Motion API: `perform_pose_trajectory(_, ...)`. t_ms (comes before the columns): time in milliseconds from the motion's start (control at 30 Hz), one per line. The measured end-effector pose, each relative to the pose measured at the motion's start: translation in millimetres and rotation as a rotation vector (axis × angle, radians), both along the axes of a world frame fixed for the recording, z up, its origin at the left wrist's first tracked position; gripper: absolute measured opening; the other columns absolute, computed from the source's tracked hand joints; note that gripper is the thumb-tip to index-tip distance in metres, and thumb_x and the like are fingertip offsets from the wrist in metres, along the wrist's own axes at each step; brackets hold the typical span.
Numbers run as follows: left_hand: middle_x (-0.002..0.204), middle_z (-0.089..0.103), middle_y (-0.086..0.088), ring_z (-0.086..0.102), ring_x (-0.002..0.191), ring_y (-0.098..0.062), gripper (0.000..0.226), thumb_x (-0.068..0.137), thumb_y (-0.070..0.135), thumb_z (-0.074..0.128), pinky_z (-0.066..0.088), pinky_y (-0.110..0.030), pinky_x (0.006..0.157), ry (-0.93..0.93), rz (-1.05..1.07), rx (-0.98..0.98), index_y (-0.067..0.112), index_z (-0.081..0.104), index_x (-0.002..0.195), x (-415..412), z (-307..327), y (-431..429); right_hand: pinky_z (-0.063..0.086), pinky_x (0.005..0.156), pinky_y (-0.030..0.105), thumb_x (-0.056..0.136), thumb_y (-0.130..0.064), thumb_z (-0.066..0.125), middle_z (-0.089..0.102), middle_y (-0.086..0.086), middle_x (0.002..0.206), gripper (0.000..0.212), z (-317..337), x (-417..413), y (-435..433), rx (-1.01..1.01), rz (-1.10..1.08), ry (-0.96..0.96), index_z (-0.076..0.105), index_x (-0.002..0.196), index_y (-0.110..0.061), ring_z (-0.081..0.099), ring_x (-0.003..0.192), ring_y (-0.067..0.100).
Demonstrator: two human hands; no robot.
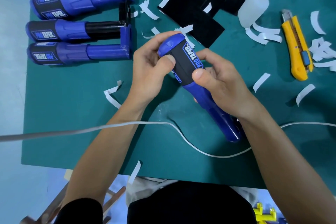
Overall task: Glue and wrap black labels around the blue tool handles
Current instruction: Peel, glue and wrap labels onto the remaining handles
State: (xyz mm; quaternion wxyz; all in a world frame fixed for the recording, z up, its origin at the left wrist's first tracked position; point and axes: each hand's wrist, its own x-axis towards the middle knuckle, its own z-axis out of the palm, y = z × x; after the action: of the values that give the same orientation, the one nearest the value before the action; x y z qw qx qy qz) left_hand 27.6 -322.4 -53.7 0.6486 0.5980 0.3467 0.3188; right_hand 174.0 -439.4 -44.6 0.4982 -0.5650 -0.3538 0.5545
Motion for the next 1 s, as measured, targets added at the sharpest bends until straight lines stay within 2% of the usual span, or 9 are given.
perform_pose_trajectory(167, 0.100, 0.073, 0.012, 0.065, 0.091, -0.011, 0.048, 0.076, 0.017, 0.054, 0.051, -0.027, 0.082, -0.013, -0.003, 0.006, 0.013, 0.067, 0.122, 0, 4, 0, 0.039, 0.042, 0.054, 0.097, -0.043, 0.062, 0.054, 0.020, 0.062, 0.031, -1, 0, -1, 0.031, 0.006, 0.014, 0.060, 0.114, -0.017, 0.045, 0.047, 0.044)
perform_pose_trajectory(267, 0.097, 0.072, 0.000, 0.063, 0.093, -0.023, 0.049, 0.069, 0.023, 0.053, 0.050, -0.038, 0.083, -0.010, 0.046, -0.116, 0.012, 0.072, 0.114, 2, 8, -3, 0.037, 0.045, 0.051, 0.094, -0.044, 0.066, 0.052, 0.026, 0.067, 0.035, -4, -4, 1, 0.021, -0.025, -0.008, 0.059, 0.114, -0.016, 0.041, 0.051, 0.041)
perform_pose_trajectory(433, 0.102, 0.069, -0.017, 0.062, 0.100, -0.037, 0.055, 0.065, 0.025, 0.053, 0.050, -0.051, 0.089, 0.011, 0.048, -0.169, 0.009, 0.071, 0.114, 3, 11, -3, 0.035, 0.048, 0.031, 0.094, -0.044, 0.067, 0.056, 0.026, 0.072, 0.035, -5, -5, 1, 0.027, -0.041, -0.023, 0.059, 0.114, -0.017, 0.038, 0.053, 0.030)
perform_pose_trajectory(533, 0.100, 0.070, -0.011, 0.062, 0.098, -0.031, 0.055, 0.067, 0.025, 0.053, 0.050, -0.047, 0.089, 0.020, 0.052, -0.191, 0.009, 0.071, 0.116, 2, 11, -4, 0.036, 0.046, 0.034, 0.093, -0.045, 0.067, 0.056, 0.027, 0.070, 0.037, -5, -4, 2, 0.013, -0.038, -0.023, 0.059, 0.115, -0.016, 0.039, 0.051, 0.035)
perform_pose_trajectory(633, 0.100, 0.072, 0.004, 0.062, 0.094, -0.020, 0.052, 0.076, 0.023, 0.056, 0.050, -0.034, 0.087, -0.004, -0.032, -0.134, 0.010, 0.066, 0.125, -2, 9, 0, 0.038, 0.042, 0.048, 0.094, -0.044, 0.065, 0.054, 0.029, 0.067, 0.035, -2, 1, 2, 0.010, -0.013, 0.010, 0.059, 0.114, -0.016, 0.044, 0.048, 0.044)
perform_pose_trajectory(733, 0.106, 0.071, 0.011, 0.063, 0.096, -0.014, 0.060, 0.082, 0.022, 0.069, 0.050, -0.029, 0.088, -0.001, -0.177, -0.004, 0.011, 0.055, 0.140, -8, 3, 3, 0.045, 0.043, 0.043, 0.096, -0.042, 0.062, 0.059, 0.024, 0.065, 0.024, 3, 6, 1, 0.026, 0.023, 0.053, 0.062, 0.110, -0.023, 0.052, 0.049, 0.046)
perform_pose_trajectory(833, 0.110, 0.069, 0.013, 0.063, 0.099, -0.012, 0.070, 0.085, 0.032, 0.078, 0.048, -0.027, 0.090, -0.015, -0.220, 0.069, 0.004, 0.051, 0.144, -9, 1, 3, 0.045, 0.042, 0.045, 0.097, -0.039, 0.060, 0.058, 0.030, 0.067, 0.025, 6, 8, 0, 0.040, 0.035, 0.088, 0.060, 0.112, -0.019, 0.053, 0.050, 0.049)
perform_pose_trajectory(900, 0.111, 0.068, 0.012, 0.061, 0.099, -0.012, 0.069, 0.093, 0.040, 0.074, 0.046, -0.025, 0.091, -0.049, -0.231, 0.058, 0.001, 0.050, 0.144, -9, 0, 3, 0.045, 0.042, 0.045, 0.097, -0.038, 0.059, 0.059, 0.031, 0.068, 0.028, 6, 8, -1, 0.038, 0.045, 0.105, 0.058, 0.113, -0.015, 0.051, 0.050, 0.050)
perform_pose_trajectory(1000, 0.111, 0.070, 0.009, 0.060, 0.101, -0.013, 0.062, 0.086, 0.021, 0.061, 0.045, -0.026, 0.094, -0.075, -0.210, 0.008, 0.000, 0.050, 0.144, -12, -3, 5, 0.048, 0.045, 0.041, 0.097, -0.038, 0.059, 0.062, 0.019, 0.066, 0.033, 6, 8, -2, 0.042, 0.051, 0.106, 0.057, 0.115, -0.010, 0.052, 0.050, 0.049)
